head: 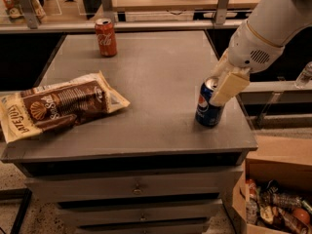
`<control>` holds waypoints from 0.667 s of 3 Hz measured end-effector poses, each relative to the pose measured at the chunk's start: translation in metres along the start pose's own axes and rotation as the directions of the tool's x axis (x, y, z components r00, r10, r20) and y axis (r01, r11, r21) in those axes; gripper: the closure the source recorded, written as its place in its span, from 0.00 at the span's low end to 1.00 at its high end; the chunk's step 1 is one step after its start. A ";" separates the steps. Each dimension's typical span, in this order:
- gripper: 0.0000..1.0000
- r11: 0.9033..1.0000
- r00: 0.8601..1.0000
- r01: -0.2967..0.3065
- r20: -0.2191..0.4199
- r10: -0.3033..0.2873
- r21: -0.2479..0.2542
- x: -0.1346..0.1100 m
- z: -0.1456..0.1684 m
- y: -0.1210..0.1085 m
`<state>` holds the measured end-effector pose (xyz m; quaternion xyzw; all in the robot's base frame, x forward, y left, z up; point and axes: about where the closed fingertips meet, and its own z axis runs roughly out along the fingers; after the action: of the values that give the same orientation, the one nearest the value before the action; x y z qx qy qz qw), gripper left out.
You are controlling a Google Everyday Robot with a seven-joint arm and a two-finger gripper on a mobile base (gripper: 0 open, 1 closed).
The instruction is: Pick pepsi can
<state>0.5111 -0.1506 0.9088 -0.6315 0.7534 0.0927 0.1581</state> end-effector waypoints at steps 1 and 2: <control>0.58 0.999 0.999 0.023 0.038 -0.021 -0.027 -0.007 0.001 0.002; 0.58 0.999 0.997 0.045 0.067 -0.043 -0.028 -0.015 -0.016 0.000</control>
Offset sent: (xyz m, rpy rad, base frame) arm -0.0023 0.0047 0.0511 0.0947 -0.0053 0.0852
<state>0.5110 -0.1424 0.9294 -0.6466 0.7323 0.1215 0.1756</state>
